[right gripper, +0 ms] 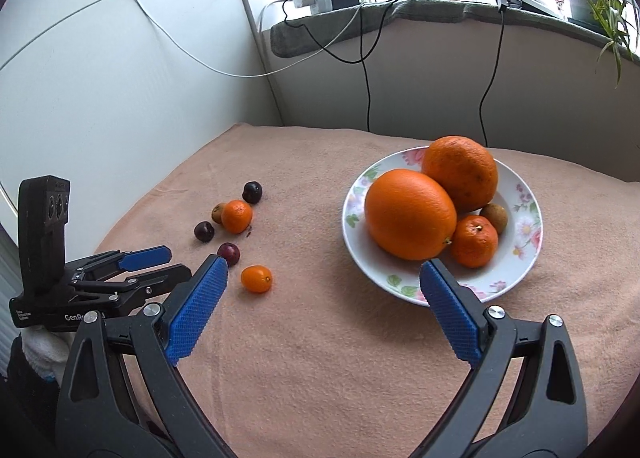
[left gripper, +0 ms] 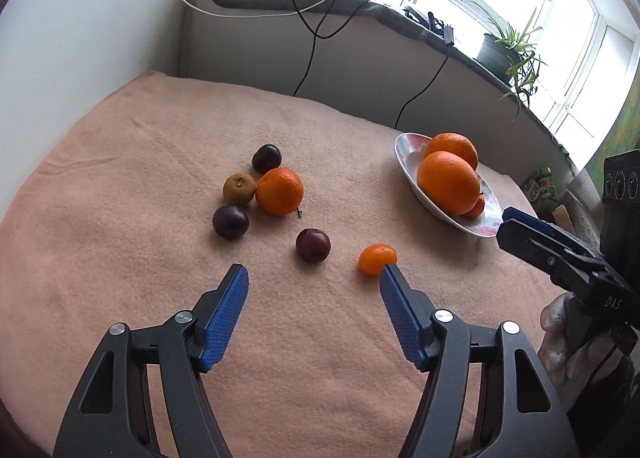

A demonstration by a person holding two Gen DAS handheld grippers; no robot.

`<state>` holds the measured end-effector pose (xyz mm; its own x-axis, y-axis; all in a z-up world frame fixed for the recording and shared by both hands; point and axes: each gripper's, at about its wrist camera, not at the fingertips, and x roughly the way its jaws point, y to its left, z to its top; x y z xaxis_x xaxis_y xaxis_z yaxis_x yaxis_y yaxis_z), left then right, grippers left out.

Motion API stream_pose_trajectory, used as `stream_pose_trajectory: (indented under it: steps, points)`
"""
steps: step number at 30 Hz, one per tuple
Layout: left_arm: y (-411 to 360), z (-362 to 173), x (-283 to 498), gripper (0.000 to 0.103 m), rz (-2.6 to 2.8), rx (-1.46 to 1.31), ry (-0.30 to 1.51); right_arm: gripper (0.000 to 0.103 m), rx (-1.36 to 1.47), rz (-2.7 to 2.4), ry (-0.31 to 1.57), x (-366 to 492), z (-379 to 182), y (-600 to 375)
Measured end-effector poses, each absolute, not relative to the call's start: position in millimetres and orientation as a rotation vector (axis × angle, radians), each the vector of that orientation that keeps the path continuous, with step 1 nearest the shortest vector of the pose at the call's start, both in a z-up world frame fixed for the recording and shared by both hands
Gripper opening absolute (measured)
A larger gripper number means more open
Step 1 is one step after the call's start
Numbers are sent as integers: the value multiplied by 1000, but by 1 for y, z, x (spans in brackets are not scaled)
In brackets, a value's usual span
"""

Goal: Organize fruits
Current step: 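Withdraw both grippers from the plate toward the loose fruits, then grasp the small kumquat with the right gripper while the left grasps a dark plum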

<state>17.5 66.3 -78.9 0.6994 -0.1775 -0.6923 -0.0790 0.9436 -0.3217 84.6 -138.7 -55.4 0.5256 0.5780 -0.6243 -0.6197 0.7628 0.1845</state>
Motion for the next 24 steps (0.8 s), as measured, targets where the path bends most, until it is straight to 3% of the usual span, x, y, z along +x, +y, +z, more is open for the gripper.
stream_pose_trajectory:
  steps: [6, 11, 24]
  points:
    - [66, -84, 24, 52, -75, -346, 805, 79, -134, 780, 748, 77, -69, -110]
    - [63, -88, 30, 43, -93, -346, 814, 57, -180, 824, 788, 79, -79, -90]
    - [67, -94, 46, 40, -100, -363, 835, 47, -269, 850, 831, 82, -95, -63]
